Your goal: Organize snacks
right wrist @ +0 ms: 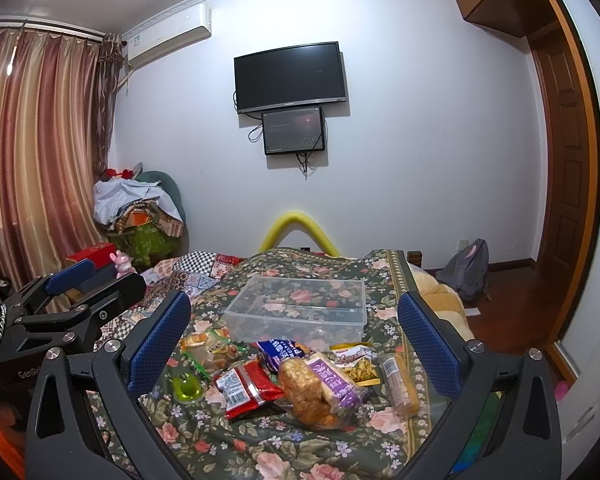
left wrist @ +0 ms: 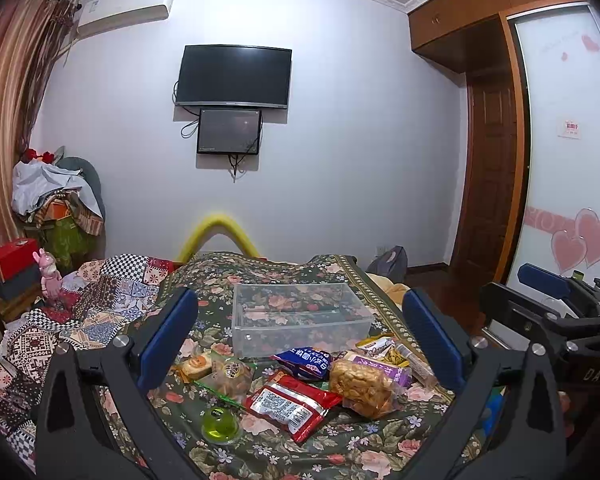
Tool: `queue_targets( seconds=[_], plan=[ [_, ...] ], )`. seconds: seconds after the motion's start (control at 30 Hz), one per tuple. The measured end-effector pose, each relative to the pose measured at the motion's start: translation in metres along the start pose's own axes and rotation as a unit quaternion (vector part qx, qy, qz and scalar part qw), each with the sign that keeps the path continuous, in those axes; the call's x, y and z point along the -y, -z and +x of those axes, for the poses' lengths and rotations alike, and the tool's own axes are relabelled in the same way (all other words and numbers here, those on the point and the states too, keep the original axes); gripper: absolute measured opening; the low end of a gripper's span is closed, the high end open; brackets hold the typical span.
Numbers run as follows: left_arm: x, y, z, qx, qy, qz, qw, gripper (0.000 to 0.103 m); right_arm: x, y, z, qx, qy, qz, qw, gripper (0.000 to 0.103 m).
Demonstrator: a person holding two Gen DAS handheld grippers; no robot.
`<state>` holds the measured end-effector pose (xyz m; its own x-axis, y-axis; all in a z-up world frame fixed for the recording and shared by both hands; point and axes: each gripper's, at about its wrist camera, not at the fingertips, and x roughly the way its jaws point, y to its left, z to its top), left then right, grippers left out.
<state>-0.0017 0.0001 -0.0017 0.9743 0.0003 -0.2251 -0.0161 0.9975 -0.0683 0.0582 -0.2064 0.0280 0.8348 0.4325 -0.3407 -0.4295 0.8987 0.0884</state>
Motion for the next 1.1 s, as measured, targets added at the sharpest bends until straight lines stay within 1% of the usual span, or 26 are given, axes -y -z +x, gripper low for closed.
queue_targets(
  seconds=[0.5, 0.67, 0.77, 0.83, 1.0, 1.1],
  plan=[
    [-0.001, 0.001, 0.001, 0.000, -0.001, 0.000, 1.0000, 0.103, 0.000, 0.002, 0.002, -0.001, 0.003, 0.001, 1.000, 0.103],
    [-0.004, 0.005, 0.005, -0.004, -0.002, 0.004, 1.0000, 0.103, 0.005, 0.006, 0.010, -0.012, 0.012, 0.005, 1.000, 0.103],
    [-0.007, 0.009, 0.012, -0.013, -0.005, 0.006, 0.9999, 0.100, 0.011, 0.010, 0.016, -0.020, 0.015, 0.013, 1.000, 0.103],
    [-0.011, 0.011, 0.018, -0.023, -0.004, 0.005, 0.9997, 0.093, 0.016, 0.012, 0.020, -0.028, 0.016, 0.019, 0.999, 0.103],
    [-0.024, 0.021, 0.039, -0.053, -0.009, 0.003, 0.9986, 0.084, 0.028, 0.022, 0.033, -0.057, 0.018, 0.023, 0.998, 0.095],
    [-0.035, 0.030, 0.051, -0.073, -0.018, 0.003, 0.9972, 0.082, 0.038, 0.028, 0.044, -0.081, 0.022, 0.023, 0.996, 0.088]
  ],
)
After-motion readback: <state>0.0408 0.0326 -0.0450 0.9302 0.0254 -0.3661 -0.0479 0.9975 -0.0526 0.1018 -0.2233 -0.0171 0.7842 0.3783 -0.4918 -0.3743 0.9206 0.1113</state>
